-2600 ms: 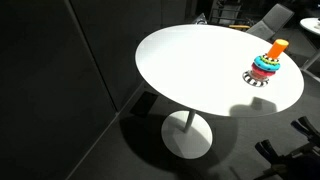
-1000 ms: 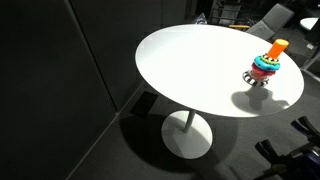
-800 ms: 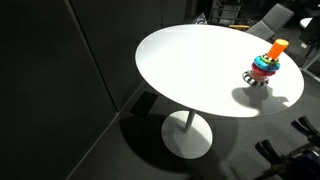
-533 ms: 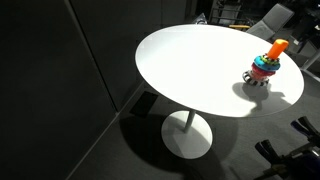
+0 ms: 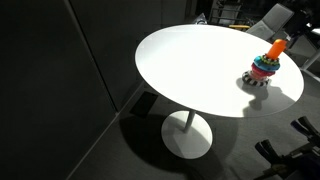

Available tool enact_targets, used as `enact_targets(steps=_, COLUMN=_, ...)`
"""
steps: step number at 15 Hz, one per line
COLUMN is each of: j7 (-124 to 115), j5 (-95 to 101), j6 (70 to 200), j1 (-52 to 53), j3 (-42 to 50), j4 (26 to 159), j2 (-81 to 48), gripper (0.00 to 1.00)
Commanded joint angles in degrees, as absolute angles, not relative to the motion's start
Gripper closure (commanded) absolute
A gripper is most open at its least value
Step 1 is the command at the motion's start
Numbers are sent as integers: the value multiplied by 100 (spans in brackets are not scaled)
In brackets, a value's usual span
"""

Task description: Remove the black and white striped ring from the ring stacking rack and place it in the table

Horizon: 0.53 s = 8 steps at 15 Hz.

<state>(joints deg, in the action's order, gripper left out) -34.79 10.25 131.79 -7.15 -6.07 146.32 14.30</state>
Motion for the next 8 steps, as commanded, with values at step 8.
enact_targets(steps=8, j7=-3659, j5=1146, j6=13488, j1=-661, j3=-545, j4=14604, j2=1144, gripper=0)
